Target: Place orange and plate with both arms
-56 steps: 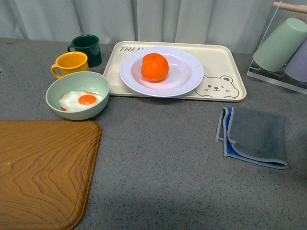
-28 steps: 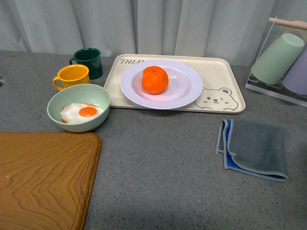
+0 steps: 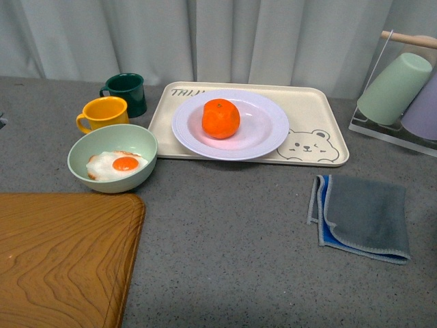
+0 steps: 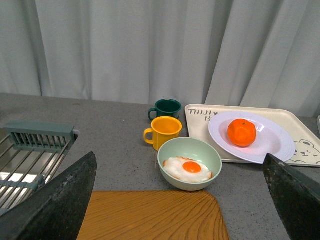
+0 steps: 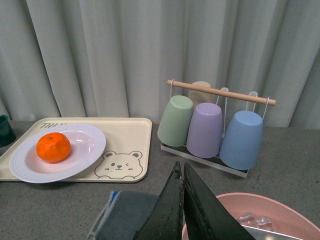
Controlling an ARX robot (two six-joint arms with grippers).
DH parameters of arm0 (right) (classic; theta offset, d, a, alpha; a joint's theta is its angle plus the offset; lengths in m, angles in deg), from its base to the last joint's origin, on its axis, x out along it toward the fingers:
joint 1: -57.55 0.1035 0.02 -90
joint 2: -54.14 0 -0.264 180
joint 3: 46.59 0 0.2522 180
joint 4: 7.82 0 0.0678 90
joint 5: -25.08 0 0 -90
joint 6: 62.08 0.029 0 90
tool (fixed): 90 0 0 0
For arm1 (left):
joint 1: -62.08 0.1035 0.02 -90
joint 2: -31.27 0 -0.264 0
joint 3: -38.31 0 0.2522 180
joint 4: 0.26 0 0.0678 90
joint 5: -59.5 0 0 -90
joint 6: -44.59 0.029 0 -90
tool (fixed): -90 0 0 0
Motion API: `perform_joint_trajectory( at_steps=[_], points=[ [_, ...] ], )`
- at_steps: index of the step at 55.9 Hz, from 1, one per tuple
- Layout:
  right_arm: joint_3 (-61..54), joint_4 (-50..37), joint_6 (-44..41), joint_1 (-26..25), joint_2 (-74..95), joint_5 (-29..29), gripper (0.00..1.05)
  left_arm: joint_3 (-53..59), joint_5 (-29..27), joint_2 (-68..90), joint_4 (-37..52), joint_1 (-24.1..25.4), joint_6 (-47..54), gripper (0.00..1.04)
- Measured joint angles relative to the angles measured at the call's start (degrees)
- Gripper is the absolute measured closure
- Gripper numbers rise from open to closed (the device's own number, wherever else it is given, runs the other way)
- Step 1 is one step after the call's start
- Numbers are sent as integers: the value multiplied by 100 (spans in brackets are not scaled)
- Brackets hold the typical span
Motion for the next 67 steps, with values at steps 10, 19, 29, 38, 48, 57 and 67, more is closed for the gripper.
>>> perform_joint_trajectory(
  at_steps=[10,19,29,38,48,57,67],
  points=[
    [0,446,0,0,-466,-2,104,0,0,0,0,0,0,7],
    [0,804,0,0,-833,0,104,0,0,0,0,0,0,7],
    [0,1161,0,0,-1191,0,104,0,0,0,0,0,0,7],
    [0,1423,0,0,-1458,0,104,0,0,0,0,0,0,7],
    [4,2457,-2,0,-2293,9,104,0,-2,0,0,0,0,7],
    [4,2514,-2,0,-2507,13,104,0,0,-2,0,0,0,7],
    [4,2516,-7,0,-2511,15,95,0,0,-2,0,0,0,7]
  ],
)
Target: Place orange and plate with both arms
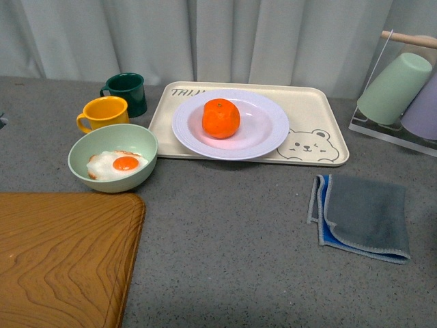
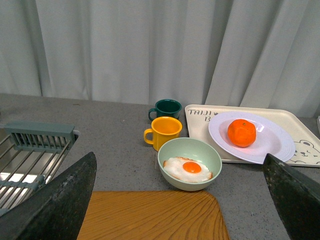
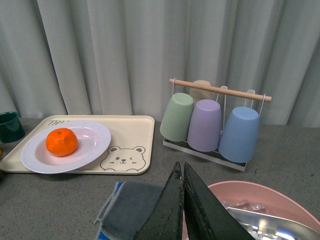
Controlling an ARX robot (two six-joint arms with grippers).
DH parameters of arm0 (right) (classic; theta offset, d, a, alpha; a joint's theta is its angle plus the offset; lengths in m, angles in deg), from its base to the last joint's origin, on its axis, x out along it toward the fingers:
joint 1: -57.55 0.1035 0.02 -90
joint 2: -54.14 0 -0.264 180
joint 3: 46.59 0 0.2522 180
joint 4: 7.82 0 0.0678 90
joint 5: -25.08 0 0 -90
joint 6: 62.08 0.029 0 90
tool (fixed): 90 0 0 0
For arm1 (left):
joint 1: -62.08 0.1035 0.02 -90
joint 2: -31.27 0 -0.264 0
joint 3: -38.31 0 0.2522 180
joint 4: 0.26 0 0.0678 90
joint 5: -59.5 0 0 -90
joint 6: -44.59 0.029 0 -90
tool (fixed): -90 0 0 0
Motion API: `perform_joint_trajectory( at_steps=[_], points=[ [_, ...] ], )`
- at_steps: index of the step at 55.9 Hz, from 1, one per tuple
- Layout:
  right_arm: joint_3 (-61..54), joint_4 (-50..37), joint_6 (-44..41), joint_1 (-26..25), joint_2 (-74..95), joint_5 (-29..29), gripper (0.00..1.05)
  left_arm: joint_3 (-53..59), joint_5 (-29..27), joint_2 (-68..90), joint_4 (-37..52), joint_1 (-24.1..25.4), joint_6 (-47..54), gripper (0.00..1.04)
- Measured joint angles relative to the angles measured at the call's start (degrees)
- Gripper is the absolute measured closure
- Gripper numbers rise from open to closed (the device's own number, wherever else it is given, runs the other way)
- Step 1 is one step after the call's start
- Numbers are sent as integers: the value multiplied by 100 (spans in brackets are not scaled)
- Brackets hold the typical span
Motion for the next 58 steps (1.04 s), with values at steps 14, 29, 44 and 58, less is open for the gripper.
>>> perform_joint_trajectory(
  at_steps=[14,29,44,58],
  points=[
    [0,0,0,0,0,-2,51,0,0,0,0,0,0,7],
    [0,0,4,0,0,-2,10,0,0,0,0,0,0,7],
    [0,0,4,0,0,-2,9,0,0,0,0,0,0,7],
    [0,0,4,0,0,-2,9,0,0,0,0,0,0,7]
  ],
)
